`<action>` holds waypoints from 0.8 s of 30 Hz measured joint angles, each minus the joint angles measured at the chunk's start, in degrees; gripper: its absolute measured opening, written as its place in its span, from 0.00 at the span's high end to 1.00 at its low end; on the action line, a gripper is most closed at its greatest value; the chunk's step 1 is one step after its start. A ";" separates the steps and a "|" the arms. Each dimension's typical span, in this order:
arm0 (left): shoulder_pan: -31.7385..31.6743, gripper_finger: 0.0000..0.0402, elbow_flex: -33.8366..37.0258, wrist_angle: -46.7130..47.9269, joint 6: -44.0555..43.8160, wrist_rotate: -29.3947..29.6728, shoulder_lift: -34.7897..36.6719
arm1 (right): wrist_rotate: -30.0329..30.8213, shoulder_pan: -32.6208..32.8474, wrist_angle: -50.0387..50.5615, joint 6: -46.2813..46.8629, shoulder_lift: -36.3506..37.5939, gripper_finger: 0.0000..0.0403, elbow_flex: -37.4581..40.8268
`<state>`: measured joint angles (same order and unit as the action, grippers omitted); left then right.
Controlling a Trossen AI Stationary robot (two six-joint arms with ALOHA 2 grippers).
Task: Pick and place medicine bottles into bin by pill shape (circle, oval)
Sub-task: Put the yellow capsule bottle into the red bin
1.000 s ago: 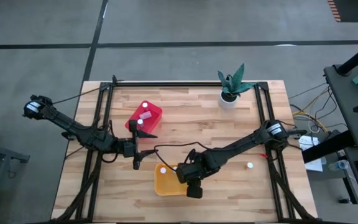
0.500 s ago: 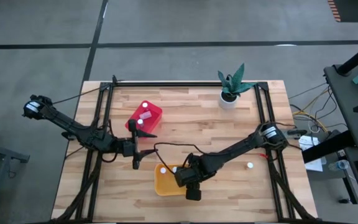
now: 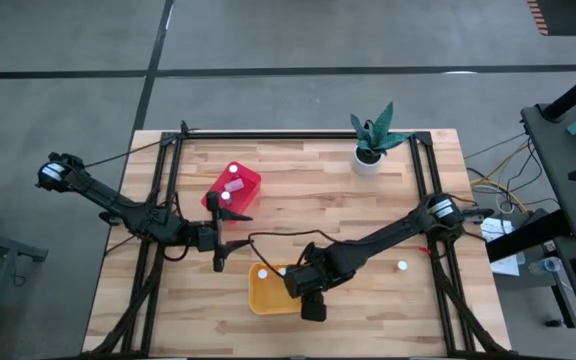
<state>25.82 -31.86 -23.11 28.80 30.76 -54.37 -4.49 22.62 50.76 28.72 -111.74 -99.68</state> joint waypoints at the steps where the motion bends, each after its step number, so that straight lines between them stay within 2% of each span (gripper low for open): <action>1: 0.00 0.41 0.00 -0.02 0.00 0.00 0.00 | -0.01 -0.01 0.02 -0.01 0.69 0.49 0.00; 10: 0.04 0.41 0.00 -0.02 -1.30 0.00 0.00 | 2.01 0.21 2.47 2.55 7.09 0.49 0.00; 19: 0.05 0.41 -0.04 -0.35 -2.89 0.00 0.04 | 5.76 1.22 19.08 15.54 11.66 0.49 0.96; 24: 0.17 0.41 -0.04 -0.37 -3.04 0.00 0.07 | 6.17 2.70 20.88 22.36 15.99 0.49 6.63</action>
<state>26.00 -31.90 -23.49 25.76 30.76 -54.30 1.67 25.32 71.64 51.07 -95.75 -93.05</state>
